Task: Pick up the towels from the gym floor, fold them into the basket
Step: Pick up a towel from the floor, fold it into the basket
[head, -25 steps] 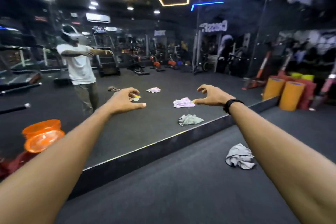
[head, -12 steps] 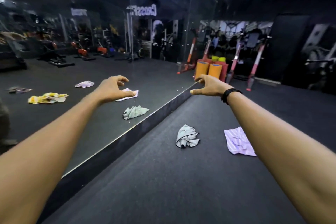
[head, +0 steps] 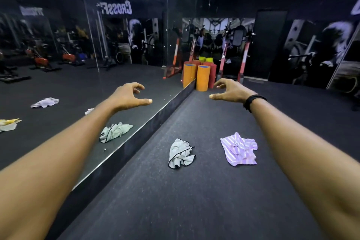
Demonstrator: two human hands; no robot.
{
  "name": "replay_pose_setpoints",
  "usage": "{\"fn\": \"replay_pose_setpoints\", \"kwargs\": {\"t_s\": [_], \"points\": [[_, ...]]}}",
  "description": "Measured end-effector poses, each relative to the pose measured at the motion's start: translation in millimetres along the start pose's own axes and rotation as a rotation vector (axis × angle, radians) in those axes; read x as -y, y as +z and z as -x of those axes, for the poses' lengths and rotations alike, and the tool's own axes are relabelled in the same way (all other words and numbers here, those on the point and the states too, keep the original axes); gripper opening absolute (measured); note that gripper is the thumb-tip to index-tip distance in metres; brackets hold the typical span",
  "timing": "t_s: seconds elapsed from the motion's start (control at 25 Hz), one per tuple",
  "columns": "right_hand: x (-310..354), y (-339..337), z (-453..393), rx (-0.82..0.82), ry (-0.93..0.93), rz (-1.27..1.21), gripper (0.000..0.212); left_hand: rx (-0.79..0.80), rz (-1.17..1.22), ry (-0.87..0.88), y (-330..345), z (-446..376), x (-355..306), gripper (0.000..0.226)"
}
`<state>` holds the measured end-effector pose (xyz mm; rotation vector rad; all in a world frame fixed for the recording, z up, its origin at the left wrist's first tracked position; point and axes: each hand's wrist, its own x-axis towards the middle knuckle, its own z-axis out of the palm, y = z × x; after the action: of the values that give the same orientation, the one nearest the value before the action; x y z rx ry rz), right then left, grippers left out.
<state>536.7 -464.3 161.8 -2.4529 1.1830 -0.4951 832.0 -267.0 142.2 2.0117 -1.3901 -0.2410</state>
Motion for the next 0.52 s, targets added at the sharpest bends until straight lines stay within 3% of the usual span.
{"fn": "replay_pose_setpoints", "kwargs": {"t_s": [0.52], "points": [[-116.6,-36.6,-275.2,0.055,0.033,-0.015,0.065,0.035,0.025,0.006,93.3,-305.5,-23.1,0.062]]}}
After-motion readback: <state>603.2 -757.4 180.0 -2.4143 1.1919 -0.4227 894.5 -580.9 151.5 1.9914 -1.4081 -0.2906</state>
